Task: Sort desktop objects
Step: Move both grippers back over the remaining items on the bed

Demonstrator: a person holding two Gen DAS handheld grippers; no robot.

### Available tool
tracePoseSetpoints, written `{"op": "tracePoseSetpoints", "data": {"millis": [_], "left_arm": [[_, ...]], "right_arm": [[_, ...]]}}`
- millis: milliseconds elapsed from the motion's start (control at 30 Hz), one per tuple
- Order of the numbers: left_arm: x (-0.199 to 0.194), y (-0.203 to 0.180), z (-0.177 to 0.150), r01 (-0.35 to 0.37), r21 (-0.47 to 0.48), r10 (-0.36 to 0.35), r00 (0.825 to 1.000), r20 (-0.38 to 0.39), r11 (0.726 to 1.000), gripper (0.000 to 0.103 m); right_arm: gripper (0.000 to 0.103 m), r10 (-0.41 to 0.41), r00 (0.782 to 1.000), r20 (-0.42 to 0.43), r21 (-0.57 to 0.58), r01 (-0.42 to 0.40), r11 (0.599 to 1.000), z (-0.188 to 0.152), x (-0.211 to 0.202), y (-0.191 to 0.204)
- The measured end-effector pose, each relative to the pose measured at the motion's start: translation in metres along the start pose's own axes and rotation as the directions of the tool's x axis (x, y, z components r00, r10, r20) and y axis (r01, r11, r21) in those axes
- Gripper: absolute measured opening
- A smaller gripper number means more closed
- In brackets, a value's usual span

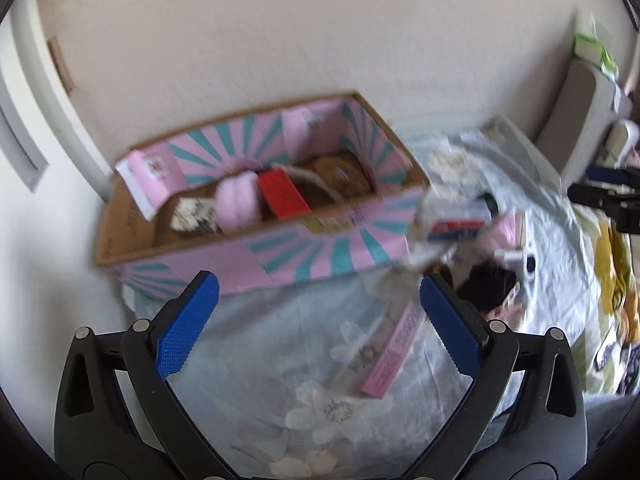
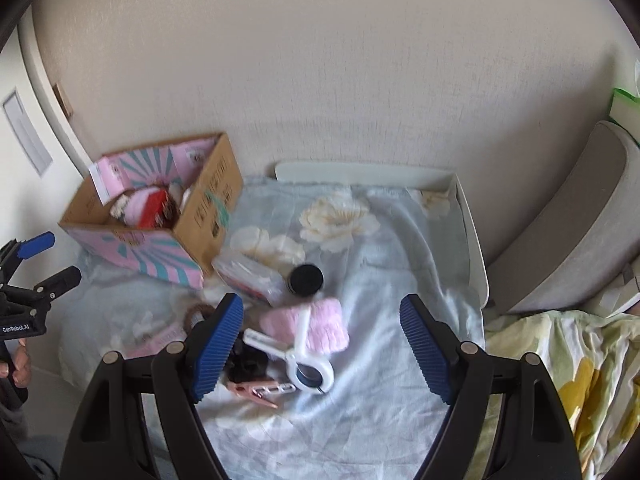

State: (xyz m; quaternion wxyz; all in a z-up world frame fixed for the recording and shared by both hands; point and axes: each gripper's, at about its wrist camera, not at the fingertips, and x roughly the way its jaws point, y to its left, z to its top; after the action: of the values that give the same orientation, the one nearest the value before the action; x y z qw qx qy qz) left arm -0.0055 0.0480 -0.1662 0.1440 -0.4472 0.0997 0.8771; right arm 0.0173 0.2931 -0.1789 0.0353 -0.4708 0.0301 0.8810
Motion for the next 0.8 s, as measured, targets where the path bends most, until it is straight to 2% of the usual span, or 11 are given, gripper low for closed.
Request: {"op": "tracePoseSetpoints", "data": {"millis": [133, 333, 567, 633, 800], "left_arm": [[0.021, -0.024, -0.02, 0.025, 0.07, -0.021, 0.998, -0.059, 0.997, 0.101], [0.054, -0.05, -0.039, 0.031, 0.165, -0.009, 0.992, -0.129, 0.986, 0.101], [0.076, -0.053, -0.049, 0.054, 0.16, -0.025, 0.984, -0.178, 0.986, 0.101], [0.08, -0.053, -0.051, 0.054, 0.159, -0.023, 0.982, -0.19, 0.986, 0.101], [0.085, -0.055, -0.05, 0.077, 0.159, -0.045, 0.979, -0.197, 0.984, 0.101]], "right_arm": [[0.078, -0.02, 0.998, -0.058, -0.023, 0.019, 1.0, -0.023, 0.018, -0.004], [0.078, -0.05, 0.99, -0.129, -0.045, 0.044, 0.998, -0.049, 0.045, -0.012], [0.077, -0.033, 0.985, -0.169, -0.037, 0.027, 0.999, -0.059, 0.064, -0.018], [0.072, -0.032, 0.983, -0.18, -0.043, 0.025, 0.999, -0.059, 0.068, -0.018], [0.069, -0.025, 0.978, -0.208, -0.06, 0.013, 0.998, -0.059, 0.081, -0.016]]}}
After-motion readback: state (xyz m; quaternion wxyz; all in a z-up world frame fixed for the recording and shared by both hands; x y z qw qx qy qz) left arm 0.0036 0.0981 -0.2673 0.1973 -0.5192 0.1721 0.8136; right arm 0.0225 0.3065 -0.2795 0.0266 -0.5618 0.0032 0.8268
